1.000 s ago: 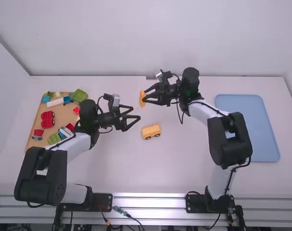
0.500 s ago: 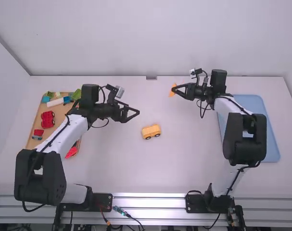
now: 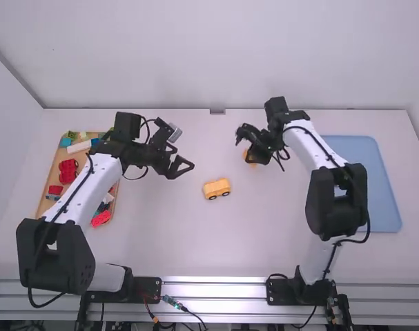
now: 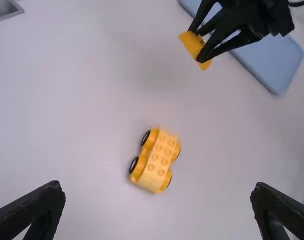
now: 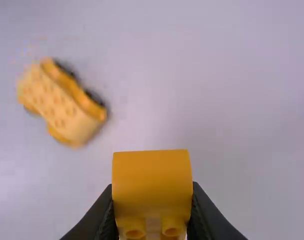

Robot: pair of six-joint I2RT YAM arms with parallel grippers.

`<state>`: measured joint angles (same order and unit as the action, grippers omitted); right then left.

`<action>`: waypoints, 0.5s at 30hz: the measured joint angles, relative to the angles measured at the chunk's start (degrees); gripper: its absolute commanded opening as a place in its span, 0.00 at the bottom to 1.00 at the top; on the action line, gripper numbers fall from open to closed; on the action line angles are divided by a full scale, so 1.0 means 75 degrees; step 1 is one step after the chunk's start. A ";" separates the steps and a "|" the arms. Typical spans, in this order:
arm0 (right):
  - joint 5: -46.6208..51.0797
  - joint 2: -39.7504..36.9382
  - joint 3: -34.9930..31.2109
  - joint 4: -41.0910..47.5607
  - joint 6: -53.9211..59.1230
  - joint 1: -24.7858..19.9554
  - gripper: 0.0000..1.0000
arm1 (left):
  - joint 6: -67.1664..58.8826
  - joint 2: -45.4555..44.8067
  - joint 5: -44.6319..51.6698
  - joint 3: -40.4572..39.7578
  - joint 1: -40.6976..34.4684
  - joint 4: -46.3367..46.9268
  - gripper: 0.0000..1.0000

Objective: Assemble lego blocks to make yellow taxi

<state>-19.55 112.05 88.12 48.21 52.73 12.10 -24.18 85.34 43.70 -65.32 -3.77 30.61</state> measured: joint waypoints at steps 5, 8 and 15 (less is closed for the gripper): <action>0.1445 0.0000 -0.0752 -0.0201 0.1055 0.0300 0.00 | -0.0676 0.0000 -0.0064 0.0003 -0.0006 0.0236 0.99; 0.2011 0.0000 -0.1177 -0.0565 0.1393 0.0434 0.00 | -0.0866 0.0000 -0.0067 0.0006 -0.0006 0.0216 0.99; 0.2844 0.0000 -0.2608 -0.1644 0.2334 0.0857 0.00 | -0.0985 0.0000 -0.0070 0.0248 -0.0006 0.0055 0.99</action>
<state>1.78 112.05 68.55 35.88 70.24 18.52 -31.57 85.34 43.18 -63.46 -3.81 31.03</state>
